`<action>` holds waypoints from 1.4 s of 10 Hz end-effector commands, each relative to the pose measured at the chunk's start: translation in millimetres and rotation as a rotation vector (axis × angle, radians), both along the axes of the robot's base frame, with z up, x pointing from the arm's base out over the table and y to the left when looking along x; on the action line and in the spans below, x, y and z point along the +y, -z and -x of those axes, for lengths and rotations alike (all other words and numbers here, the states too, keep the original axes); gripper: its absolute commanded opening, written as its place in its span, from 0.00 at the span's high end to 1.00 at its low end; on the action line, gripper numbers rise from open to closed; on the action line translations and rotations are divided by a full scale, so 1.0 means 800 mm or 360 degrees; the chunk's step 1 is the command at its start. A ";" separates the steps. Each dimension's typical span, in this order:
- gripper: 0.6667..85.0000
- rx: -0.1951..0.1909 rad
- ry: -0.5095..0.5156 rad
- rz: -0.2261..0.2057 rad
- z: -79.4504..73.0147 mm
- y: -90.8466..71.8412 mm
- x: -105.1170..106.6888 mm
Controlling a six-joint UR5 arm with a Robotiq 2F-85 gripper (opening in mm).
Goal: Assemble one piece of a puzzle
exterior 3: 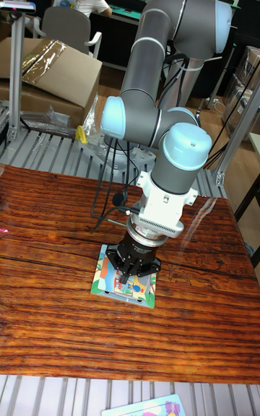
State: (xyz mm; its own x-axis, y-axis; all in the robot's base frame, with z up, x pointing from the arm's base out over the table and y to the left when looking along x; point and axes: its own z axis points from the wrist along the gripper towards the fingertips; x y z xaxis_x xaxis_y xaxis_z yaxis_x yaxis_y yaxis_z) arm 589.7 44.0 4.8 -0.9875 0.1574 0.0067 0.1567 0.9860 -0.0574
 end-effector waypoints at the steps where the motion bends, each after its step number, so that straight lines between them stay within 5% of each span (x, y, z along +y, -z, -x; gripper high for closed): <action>1: 0.99 0.0002 0.0012 -0.0017 -0.001 -0.004 0.003; 14: 0.99 -0.0011 -0.0015 -0.0051 -0.004 -0.001 0.008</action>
State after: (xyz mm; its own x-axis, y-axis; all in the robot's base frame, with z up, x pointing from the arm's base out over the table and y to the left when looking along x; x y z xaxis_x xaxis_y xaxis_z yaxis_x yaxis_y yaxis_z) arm 589.2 48.3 5.6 -0.9888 0.1490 0.0097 0.1484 0.9879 -0.0441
